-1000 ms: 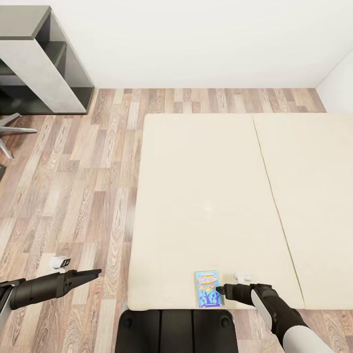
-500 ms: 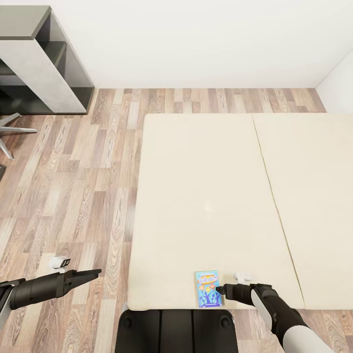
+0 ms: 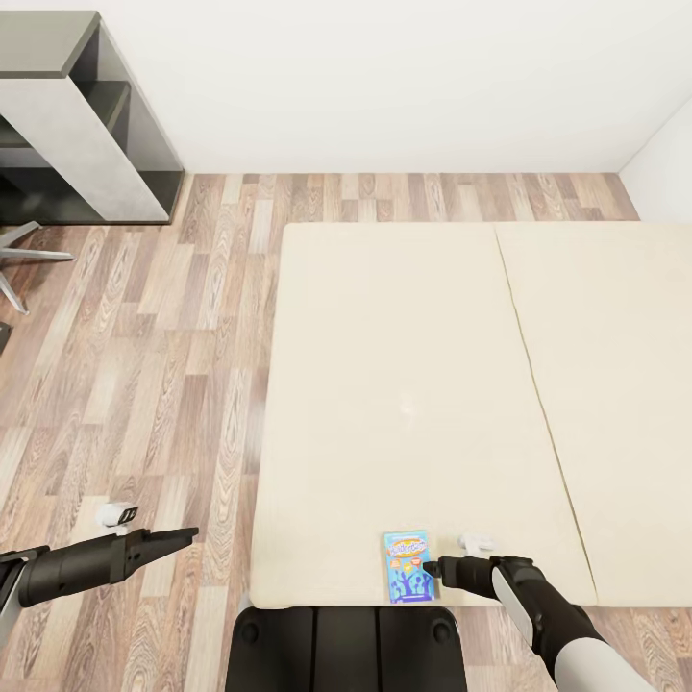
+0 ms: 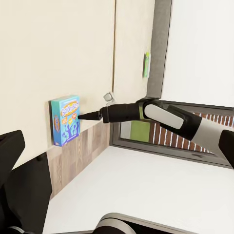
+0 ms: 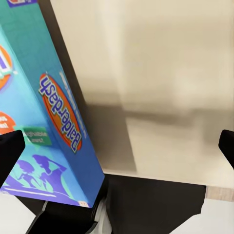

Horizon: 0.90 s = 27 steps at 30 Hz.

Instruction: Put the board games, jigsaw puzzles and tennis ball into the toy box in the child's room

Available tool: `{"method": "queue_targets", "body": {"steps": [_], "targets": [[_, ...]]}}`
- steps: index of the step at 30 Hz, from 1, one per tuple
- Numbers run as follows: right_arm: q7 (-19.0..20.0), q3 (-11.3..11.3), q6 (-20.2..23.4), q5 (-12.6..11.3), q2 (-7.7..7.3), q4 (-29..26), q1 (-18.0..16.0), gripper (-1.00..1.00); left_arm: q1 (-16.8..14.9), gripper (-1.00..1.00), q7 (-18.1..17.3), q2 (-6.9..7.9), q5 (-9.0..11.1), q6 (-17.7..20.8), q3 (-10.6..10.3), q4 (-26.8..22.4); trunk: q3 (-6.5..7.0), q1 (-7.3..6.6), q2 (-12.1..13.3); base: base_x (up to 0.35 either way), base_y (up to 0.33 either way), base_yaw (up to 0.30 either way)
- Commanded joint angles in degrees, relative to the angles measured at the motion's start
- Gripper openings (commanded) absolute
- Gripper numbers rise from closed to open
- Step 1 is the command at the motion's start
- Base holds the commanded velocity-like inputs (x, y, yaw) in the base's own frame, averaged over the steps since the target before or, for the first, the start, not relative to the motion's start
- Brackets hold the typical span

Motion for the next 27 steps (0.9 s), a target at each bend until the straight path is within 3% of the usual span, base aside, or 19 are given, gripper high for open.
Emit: {"method": "queue_targets", "body": {"steps": [1, 11, 27], "targets": [[-0.2, 0.3, 0.3, -0.6, -0.07, -0.1, 0.0, 1.0, 0.0, 1.0, -0.2, 0.01, 0.0, 0.6, 0.0, 0.0, -0.06, 0.03, -0.1, 0.0, 0.0, 0.0], [-0.1, 0.3, 0.3, -0.6, -0.07, -0.1, 0.0, 1.0, 0.0, 1.0, -0.2, 0.01, 0.0, 0.6, 0.0, 0.0, -0.06, 0.03, -0.1, 0.0, 0.02, 0.0], [-0.2, 0.3, 0.3, -0.6, -0.07, -0.1, 0.0, 1.0, 0.0, 1.0, -0.2, 0.01, 0.0, 0.6, 0.0, 0.0, -0.06, 0.03, -0.1, 0.0, 0.118, 0.0]]}}
